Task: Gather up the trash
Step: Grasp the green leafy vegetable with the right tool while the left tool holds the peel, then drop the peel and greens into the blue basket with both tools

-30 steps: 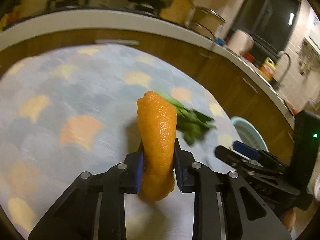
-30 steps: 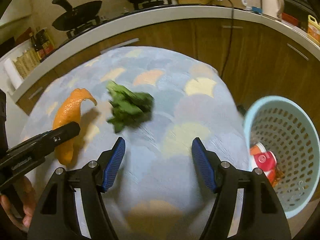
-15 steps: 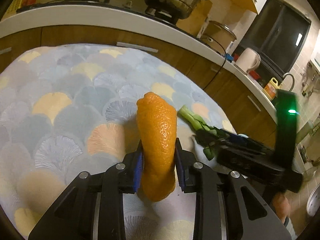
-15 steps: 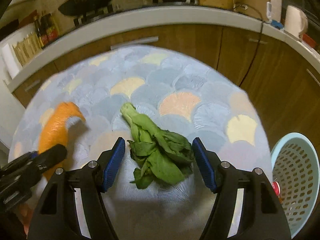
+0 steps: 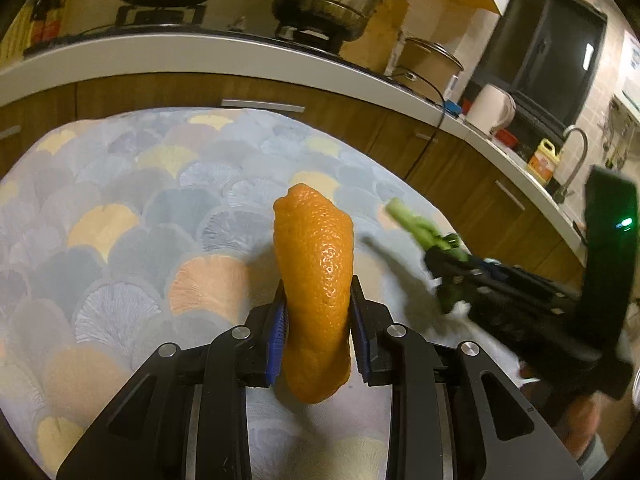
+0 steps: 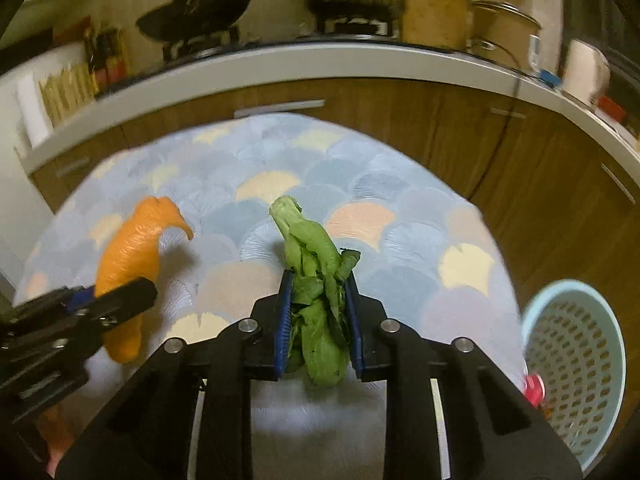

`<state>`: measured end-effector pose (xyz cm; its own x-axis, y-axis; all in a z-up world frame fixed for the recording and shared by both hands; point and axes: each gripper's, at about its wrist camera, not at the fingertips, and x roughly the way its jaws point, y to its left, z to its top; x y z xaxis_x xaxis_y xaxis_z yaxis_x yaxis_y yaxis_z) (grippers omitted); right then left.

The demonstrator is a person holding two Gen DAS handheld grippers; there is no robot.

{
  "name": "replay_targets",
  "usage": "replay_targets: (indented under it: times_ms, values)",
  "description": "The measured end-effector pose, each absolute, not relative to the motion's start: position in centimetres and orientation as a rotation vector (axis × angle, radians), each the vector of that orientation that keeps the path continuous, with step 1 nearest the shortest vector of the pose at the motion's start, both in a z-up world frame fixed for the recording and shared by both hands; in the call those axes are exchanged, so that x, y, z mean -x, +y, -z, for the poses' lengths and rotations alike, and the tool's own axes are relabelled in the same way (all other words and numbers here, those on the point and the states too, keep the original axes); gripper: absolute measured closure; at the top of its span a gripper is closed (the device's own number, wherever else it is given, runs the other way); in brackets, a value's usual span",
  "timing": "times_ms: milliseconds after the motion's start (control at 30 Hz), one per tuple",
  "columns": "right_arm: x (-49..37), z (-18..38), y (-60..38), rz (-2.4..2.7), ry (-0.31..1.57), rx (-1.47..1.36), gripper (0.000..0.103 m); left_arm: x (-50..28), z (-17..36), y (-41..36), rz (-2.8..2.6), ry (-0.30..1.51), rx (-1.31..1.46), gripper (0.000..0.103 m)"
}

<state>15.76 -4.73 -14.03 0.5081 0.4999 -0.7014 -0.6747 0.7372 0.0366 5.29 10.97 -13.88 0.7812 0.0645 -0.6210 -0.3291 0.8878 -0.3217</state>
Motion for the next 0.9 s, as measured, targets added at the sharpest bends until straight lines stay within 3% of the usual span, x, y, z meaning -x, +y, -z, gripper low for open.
replay_targets:
  times_ms: [200, 400, 567, 900]
  values:
    - [-15.5, 10.6, -11.3, -0.645, 0.705, 0.191, 0.082, -5.8, 13.1, 6.9, -0.110, 0.670, 0.437, 0.076]
    - [-15.9, 7.5, -18.0, -0.525, 0.663, 0.172, 0.082, -7.2, 8.4, 0.8, -0.001, 0.617, 0.298, 0.076]
    - [-18.4, 9.1, -24.3, -0.354, 0.775, 0.055, 0.082, -10.1, 7.6, -4.3, 0.115, 0.632, 0.258, 0.076]
    - [-21.4, 13.3, -32.0, -0.216, 0.908, -0.085, 0.082, -16.7, 11.6, -11.7, 0.244, 0.780, 0.216, 0.076]
